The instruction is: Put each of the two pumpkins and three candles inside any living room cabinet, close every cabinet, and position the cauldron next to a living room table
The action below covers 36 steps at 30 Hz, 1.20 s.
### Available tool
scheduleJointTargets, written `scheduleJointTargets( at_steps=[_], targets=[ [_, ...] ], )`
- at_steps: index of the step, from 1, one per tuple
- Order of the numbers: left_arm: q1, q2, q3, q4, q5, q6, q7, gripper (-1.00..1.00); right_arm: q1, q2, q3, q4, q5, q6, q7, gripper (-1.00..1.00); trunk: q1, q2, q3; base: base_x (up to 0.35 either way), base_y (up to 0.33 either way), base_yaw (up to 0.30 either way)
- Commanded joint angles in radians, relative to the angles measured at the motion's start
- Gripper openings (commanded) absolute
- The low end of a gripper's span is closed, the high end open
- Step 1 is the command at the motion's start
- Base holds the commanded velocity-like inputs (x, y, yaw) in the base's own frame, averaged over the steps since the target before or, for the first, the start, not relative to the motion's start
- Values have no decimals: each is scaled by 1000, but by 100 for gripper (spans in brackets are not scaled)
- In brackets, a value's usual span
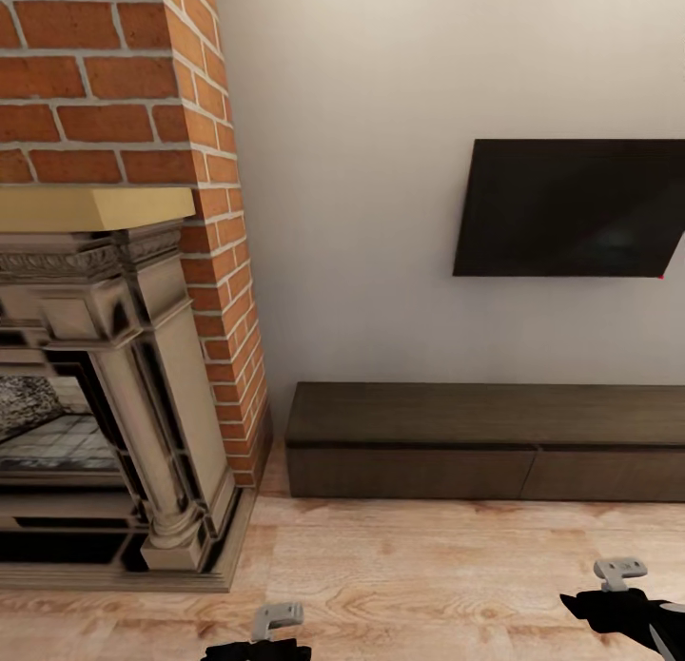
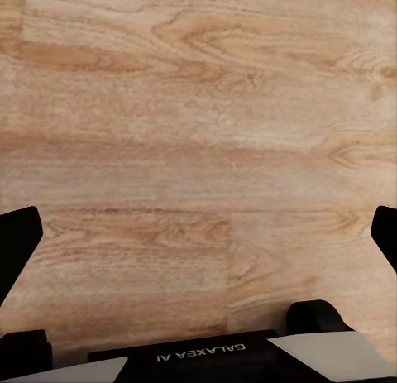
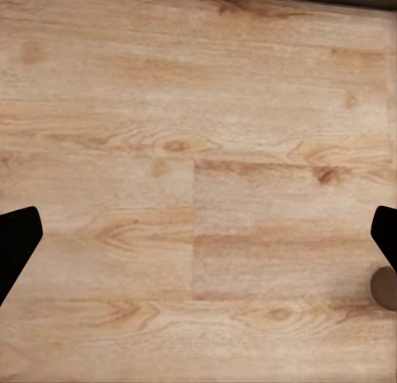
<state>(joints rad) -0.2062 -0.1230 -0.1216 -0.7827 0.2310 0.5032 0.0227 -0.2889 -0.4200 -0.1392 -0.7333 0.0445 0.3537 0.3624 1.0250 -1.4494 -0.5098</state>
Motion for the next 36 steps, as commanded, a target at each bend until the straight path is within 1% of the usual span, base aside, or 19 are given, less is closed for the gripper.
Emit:
scheduleJointTargets(
  at_steps=[1, 12, 13, 14, 18, 25, 36],
  targets=[
    [0, 0, -1, -1, 6, 5, 2, 100, 0, 0, -4, -2, 5, 5, 7, 100, 0, -1, -1, 0, 0, 0],
    [0, 0, -1, -1, 6, 5, 2, 100, 0, 0, -4, -2, 5, 5, 7, 100, 0, -1, -1, 0, 0, 0],
    [-3, 0, -7, -1, 2, 5, 5, 100, 3, -3, -2, -4, 9, 5, 5, 100, 0, -1, -1, 22, 0, 0],
    [-2, 0, -12, -7, 2, 7, 6, 100, 1, -6, -1, -5, 5, 7, 8, 100, 0, -1, -1, 61, 0, 0],
    [21, 14, -20, -29, 3, 8, 11, 100, -9, 17, -4, -2, -6, 13, 12, 100, 0, -1, -1, 171, -23, 0],
    [38, 22, -25, -53, 4, 9, 17, 100, -15, 55, -6, 0, -14, 17, 14, 100, 0, -1, -1, 284, -79, 0],
    [42, 23, -26, -56, 3, 8, 22, 100, -17, 60, -14, 0, -28, 13, 11, 100, 0, -1, -1, 324, -114, 0]
  ],
)
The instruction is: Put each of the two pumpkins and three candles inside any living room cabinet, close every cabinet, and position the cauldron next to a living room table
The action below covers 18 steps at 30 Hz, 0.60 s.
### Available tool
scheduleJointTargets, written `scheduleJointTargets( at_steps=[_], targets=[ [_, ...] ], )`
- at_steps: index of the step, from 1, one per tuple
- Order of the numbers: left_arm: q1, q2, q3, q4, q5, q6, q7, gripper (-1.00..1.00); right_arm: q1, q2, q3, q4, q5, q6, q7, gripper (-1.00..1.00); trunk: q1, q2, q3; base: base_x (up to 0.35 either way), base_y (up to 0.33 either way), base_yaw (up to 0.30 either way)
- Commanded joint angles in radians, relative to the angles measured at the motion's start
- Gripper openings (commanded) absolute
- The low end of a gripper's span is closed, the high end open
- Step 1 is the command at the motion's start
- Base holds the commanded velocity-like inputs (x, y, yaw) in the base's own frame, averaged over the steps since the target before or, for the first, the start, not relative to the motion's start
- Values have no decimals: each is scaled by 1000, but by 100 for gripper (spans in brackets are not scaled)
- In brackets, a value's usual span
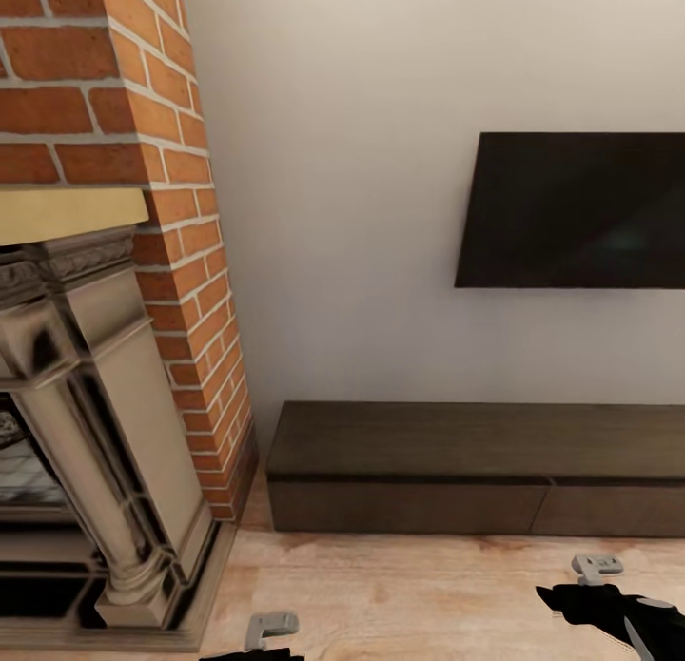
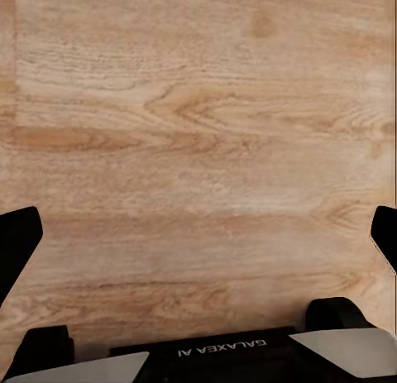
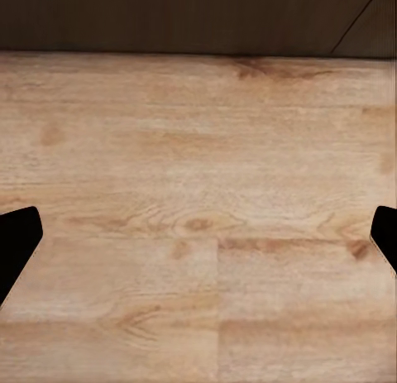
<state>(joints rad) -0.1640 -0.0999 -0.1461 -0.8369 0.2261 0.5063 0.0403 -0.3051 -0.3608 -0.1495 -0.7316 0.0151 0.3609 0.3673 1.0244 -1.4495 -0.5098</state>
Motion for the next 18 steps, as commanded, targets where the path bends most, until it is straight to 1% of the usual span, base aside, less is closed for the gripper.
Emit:
scheduleJointTargets(
  at_steps=[1, 4, 6, 7, 9, 11, 12, 15, 17, 18],
  targets=[
    [-1, 0, -1, -1, 9, 5, 4, 100, -1, 1, -5, -1, -1, -2, 5, 100, 1, -1, -1, 328, -124, 0],
    [-1, 1, 2, -1, 12, 5, 4, 100, -1, 2, -8, -3, -12, -22, 7, 100, 1, -1, -1, 316, -120, 0],
    [-1, 2, 5, -2, 12, 5, 4, 100, -1, 4, -18, -5, -40, -32, 7, 100, 1, -1, -1, 229, -88, 0],
    [0, 4, 13, -2, 13, 5, 4, 100, -2, 9, -40, -8, -99, -38, 8, 100, 1, -1, -1, 130, -50, 0],
    [0, 5, 35, -2, 16, 5, 2, 100, -2, 16, -72, -12, -189, -40, 9, 100, 1, -1, -1, 94, -36, 0],
    [1, 5, 79, -2, 32, 5, -1, 100, -2, 20, -104, -15, -302, -40, 10, 100, 1, -1, -1, 60, -23, 0],
    [2, 5, 139, -7, 60, 6, -3, 100, -2, 24, -129, -22, -427, -40, 11, 100, 1, -1, -1, 34, -13, 0],
    [2, 3, 229, -24, 116, 11, -5, 100, -5, 26, -150, -31, -627, -40, 22, 100, 1, -1, -1, 22, -9, 0],
    [3, 1, 269, -38, 152, 14, -6, 100, -8, 26, -158, -34, -762, -41, 41, 100, 4, -8, -4, 13, -5, 0],
    [4, -2, 293, -50, 177, 16, -7, 100, -11, 26, -162, -36, -885, -42, 73, 100, 8, -15, -7, 7, -3, 0]
  ],
)
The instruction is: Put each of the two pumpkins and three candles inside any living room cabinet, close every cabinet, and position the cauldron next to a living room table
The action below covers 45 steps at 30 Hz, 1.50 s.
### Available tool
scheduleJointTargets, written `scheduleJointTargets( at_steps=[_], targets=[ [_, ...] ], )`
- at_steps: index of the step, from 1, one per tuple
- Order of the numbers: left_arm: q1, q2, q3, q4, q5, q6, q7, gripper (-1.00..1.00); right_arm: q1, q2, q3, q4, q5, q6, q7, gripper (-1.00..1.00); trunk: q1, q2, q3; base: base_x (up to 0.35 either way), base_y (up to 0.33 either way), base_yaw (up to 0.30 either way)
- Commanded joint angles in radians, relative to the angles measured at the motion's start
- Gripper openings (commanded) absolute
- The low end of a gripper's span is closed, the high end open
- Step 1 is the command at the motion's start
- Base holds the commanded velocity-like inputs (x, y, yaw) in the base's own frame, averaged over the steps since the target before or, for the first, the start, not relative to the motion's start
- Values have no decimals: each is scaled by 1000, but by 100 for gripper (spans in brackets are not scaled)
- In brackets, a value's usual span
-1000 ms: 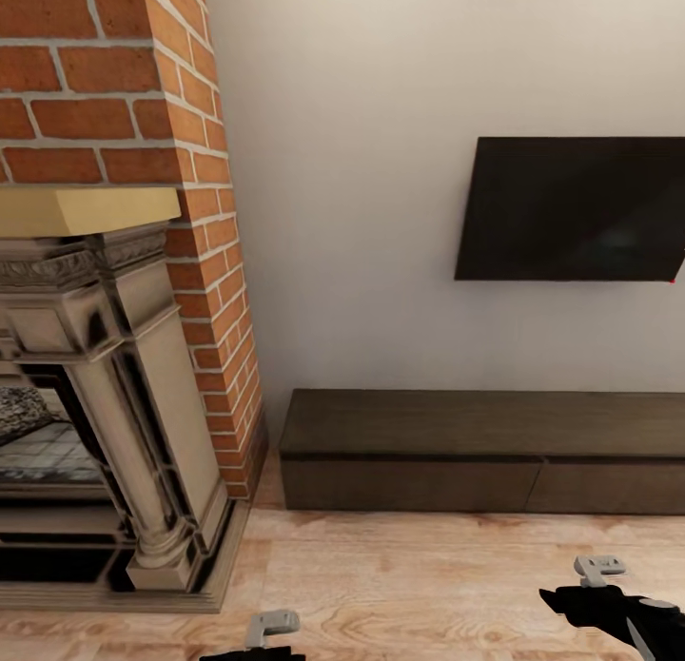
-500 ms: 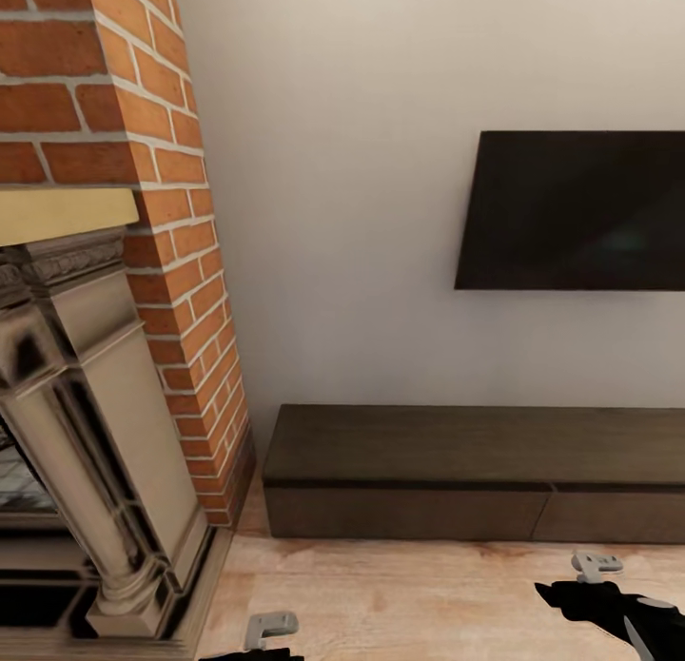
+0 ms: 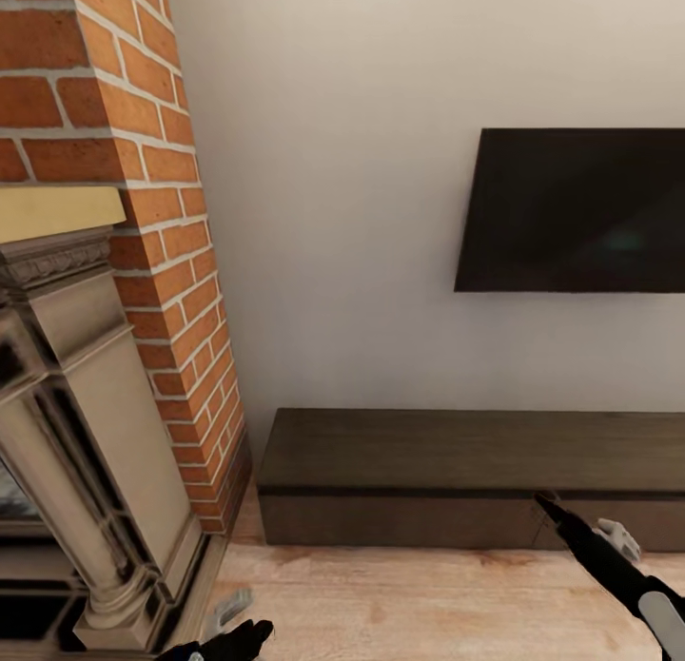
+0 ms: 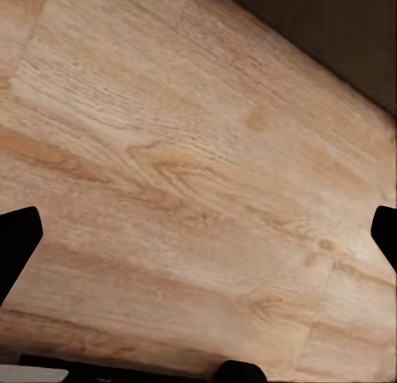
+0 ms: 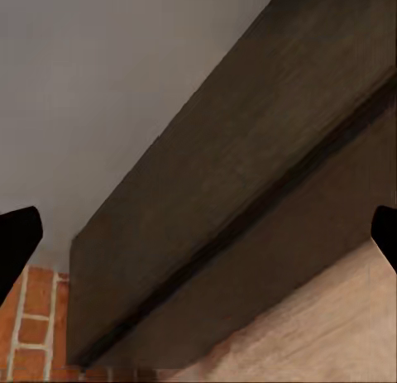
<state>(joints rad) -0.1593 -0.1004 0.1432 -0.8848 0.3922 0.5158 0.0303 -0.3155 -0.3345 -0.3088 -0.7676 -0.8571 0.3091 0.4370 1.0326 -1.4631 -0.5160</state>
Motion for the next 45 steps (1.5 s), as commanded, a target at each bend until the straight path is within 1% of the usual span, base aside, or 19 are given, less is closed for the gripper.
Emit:
scheduleJointTargets(
  at_steps=[1, 2, 3, 4, 6, 8, 10, 12, 17, 18, 19, 20, 24, 29, 34, 38, 43, 44, 45],
  targets=[
    [0, -3, 12, -7, 20, 7, 3, 100, -2, 0, -4, -1, -67, 8, 22, 100, 4, -8, -4, 6, -2, 0],
    [1, -4, 19, -12, 27, 7, 3, 100, -3, 0, -5, -1, -115, 7, 40, 100, 8, -15, -7, 5, -2, 0],
    [4, -3, 32, -21, 39, 7, 2, 100, -8, 0, -7, -2, -193, 6, 70, 100, 12, -22, -11, 3, -1, 0],
    [14, 0, 46, -30, 51, 7, 2, 100, -18, 0, -9, -1, -246, 5, 89, 100, 15, -29, -14, 2, -1, 0],
    [32, 3, 70, -60, 78, 8, 1, 100, -53, 0, -11, 13, -291, 5, 105, 100, 23, -43, -20, 1, 0, 0],
    [67, 5, 88, -116, 102, 9, 1, 100, -99, 1, -16, 54, -315, 5, 113, 100, 31, -57, -26, 0, 0, 0],
    [83, 5, 92, -140, 108, 8, 1, 100, -114, 0, -19, 71, -320, 4, 114, 100, 38, -71, -33, 0, 0, 0],
    [144, 5, 108, -233, 119, 6, 1, 100, -171, 1, -35, 140, -329, 5, 117, 100, 46, -85, -39, 0, 0, 0],
    [213, 2, 179, -338, 153, 6, 2, 100, -275, 2, -63, 283, -336, 9, 119, 100, 65, -120, -54, 0, 0, 0],
    [246, 4, 227, -375, 207, 5, 2, 100, -329, 3, -73, 367, -367, 12, 121, 100, 69, -127, -58, 0, 0, 0],
    [257, 4, 247, -387, 227, 5, 2, 100, -342, 3, -75, 388, -403, 12, 123, 100, 73, -134, -61, 0, 0, 0],
    [265, 4, 265, -399, 241, 5, 1, 100, -350, 3, -76, 402, -443, 12, 126, 100, 77, -141, -64, 0, 0, 0],
    [274, 5, 287, -418, 256, 6, 1, 100, -360, 3, -76, 421, -509, 8, 130, 100, 92, -169, -76, 0, 0, 0],
    [281, 5, 289, -432, 262, 6, -4, 100, -363, 5, -74, 431, -533, 7, 132, 100, 111, -204, -92, 0, 0, 0],
    [289, 4, 295, -438, 263, 6, -7, 100, -364, 17, -72, 434, -534, 4, 131, 100, 130, -239, -108, 0, 0, 0],
    [297, 4, 347, -444, 272, 7, -9, 100, -364, 22, -70, 434, -531, 3, 126, 100, 146, -267, -120, 0, 0, 0],
    [346, 2, 391, -531, 338, 24, -11, 100, -364, 23, -71, 430, -531, 4, 124, 100, 165, -302, -136, 0, 0, 0],
    [389, 1, 401, -596, 377, 31, -16, 100, -364, 23, -71, 429, -531, 6, 121, 100, 169, -309, -139, 0, 0, 0],
    [411, 1, 407, -622, 398, 32, -24, 100, -364, 23, -71, 428, -530, 8, 117, 100, 173, -316, -142, 0, 0, 0]
  ],
)
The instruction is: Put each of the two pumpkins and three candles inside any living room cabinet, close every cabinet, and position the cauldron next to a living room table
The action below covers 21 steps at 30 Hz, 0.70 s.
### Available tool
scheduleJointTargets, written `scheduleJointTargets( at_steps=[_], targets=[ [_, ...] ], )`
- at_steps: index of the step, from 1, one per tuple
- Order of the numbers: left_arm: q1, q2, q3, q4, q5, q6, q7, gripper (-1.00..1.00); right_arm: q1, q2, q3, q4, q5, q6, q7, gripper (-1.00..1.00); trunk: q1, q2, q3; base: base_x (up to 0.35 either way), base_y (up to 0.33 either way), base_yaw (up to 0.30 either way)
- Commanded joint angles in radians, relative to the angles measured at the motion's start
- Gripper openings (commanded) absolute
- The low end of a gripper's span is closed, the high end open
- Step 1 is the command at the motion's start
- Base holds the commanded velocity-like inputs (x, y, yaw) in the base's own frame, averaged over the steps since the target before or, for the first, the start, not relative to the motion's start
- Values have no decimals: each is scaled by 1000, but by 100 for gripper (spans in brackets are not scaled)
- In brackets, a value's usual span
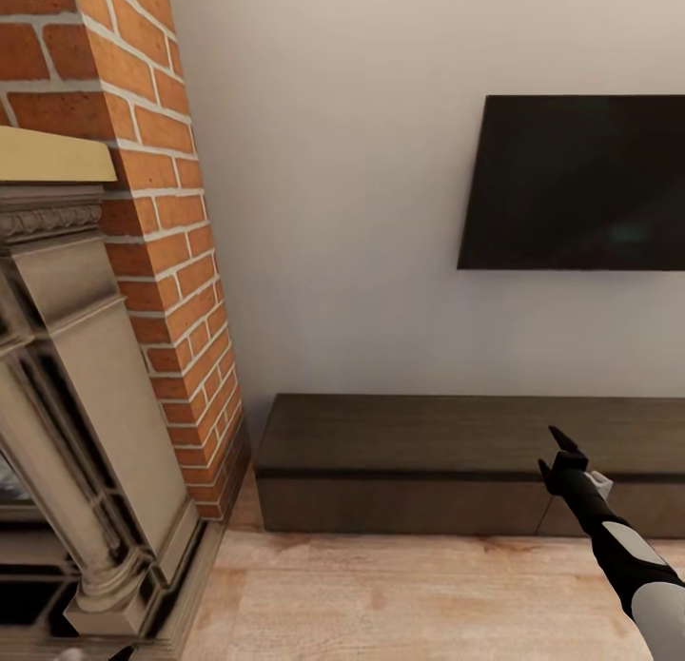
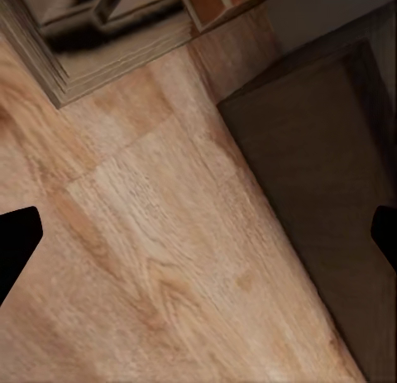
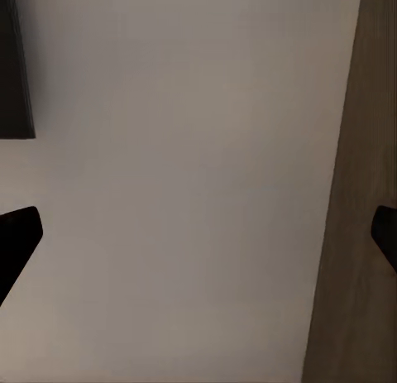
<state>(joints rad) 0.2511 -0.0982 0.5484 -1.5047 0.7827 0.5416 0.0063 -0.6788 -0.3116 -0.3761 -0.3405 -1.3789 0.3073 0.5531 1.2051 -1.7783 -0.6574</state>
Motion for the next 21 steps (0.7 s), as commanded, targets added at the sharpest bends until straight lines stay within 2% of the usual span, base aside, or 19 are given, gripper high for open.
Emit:
scheduleJointTargets(
  at_steps=[1, 3, 4, 5, 8, 9, 11, 12, 15, 17, 21],
  targets=[
    [19, 0, 12, -22, 29, 7, -11, 100, -1, 0, -3, 0, -8, 10, -6, 100, 4, -8, -4, 0, 0, 0],
    [48, 1, 46, -51, 65, 9, -49, 100, -2, 0, -3, -3, -6, 13, -32, 100, 12, -22, -10, 0, 0, 0],
    [67, 2, 98, -70, 88, 14, -104, 100, -2, 0, -2, -12, -5, 14, -66, 100, 15, -29, -13, 0, 0, 0],
    [74, 2, 132, -77, 97, 17, -138, 100, -2, 0, -2, -20, -5, 15, -83, 100, 19, -36, -16, 0, 0, 0],
    [88, 4, 270, -89, 115, 62, -267, 100, -1, -1, -1, -41, -6, 18, -117, 100, 31, -57, -26, 0, 0, 0],
    [91, 5, 358, -94, 122, 116, -348, 100, 0, 1, -1, -50, -7, 18, -128, 100, 35, -64, -29, 0, 0, 0],
    [91, 12, 426, -97, 127, 161, -412, 100, 0, 4, -1, -55, -8, 19, -138, 100, 42, -78, -35, 0, 0, 0],
    [91, 12, 426, -97, 127, 161, -412, 100, 0, 4, -1, -55, -8, 19, -138, 100, 46, -85, -38, 0, 0, 0],
    [78, 37, 496, -101, 127, 208, -478, 100, 1, 15, -1, -61, -6, 16, -146, 100, 58, -106, -48, 0, 0, 0],
    [66, 51, 524, -102, 126, 231, -508, 100, 2, 22, -1, -65, -5, 10, -148, 100, 65, -120, -54, 0, 0, 0],
    [60, 58, 537, -103, 128, 245, -526, 100, 3, 25, -1, -66, -5, 7, -147, 100, 81, -148, -67, 0, 0, 0]
  ],
)
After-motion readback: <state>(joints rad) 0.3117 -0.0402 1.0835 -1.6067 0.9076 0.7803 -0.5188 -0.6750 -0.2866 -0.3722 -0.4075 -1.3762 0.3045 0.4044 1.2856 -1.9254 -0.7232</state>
